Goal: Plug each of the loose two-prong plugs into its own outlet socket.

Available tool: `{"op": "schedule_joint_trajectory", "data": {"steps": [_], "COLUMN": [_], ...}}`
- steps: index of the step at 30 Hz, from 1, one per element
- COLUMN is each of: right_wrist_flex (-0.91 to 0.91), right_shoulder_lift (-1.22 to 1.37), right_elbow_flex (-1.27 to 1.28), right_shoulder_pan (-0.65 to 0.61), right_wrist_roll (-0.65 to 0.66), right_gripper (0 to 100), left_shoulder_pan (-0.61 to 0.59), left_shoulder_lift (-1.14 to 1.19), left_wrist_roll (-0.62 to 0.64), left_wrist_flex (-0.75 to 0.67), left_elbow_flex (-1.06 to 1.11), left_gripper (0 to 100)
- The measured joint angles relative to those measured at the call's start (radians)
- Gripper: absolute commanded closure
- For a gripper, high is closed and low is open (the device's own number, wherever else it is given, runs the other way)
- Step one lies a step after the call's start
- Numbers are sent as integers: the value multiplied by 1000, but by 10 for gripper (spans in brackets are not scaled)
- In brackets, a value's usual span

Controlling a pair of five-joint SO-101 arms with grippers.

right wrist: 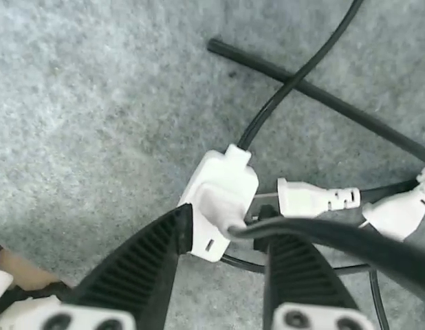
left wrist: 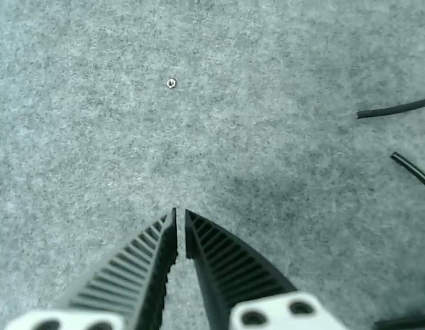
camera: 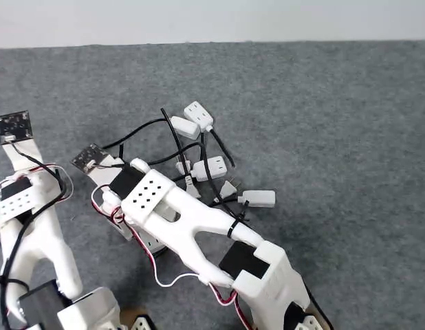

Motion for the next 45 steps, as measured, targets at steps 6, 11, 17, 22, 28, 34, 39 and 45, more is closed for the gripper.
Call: {"op": "schedule_joint_trajectory", "data": {"steps": [6, 11, 17, 22, 28, 34, 39, 45], "right_wrist_flex": [-18, -18, -38, -147, -253, -330, -331, -331], "right_shoulder_lift": [11, 12, 12, -23, -81, -198, -218, -218], "right_elbow_flex": [0, 0, 17, 144, 301, 462, 488, 488], "right_shoulder_pan": [0, 0, 2, 14, 14, 14, 14, 14], "right_wrist_roll": [0, -5, -8, 9, 40, 48, 49, 52], "right_gripper": [954, 990, 990, 991, 991, 991, 991, 991], "left_shoulder_pan": [0, 0, 0, 0, 0, 5, 5, 5], "left_shoulder_lift": [0, 0, 0, 0, 0, 0, 0, 0], "left_wrist_roll": [0, 0, 0, 0, 0, 0, 0, 0], "left_wrist_flex": [0, 0, 0, 0, 0, 0, 0, 0], "left_elbow_flex": [0, 0, 0, 0, 0, 0, 0, 0], "left_gripper": [987, 987, 987, 987, 987, 987, 987, 987]}}
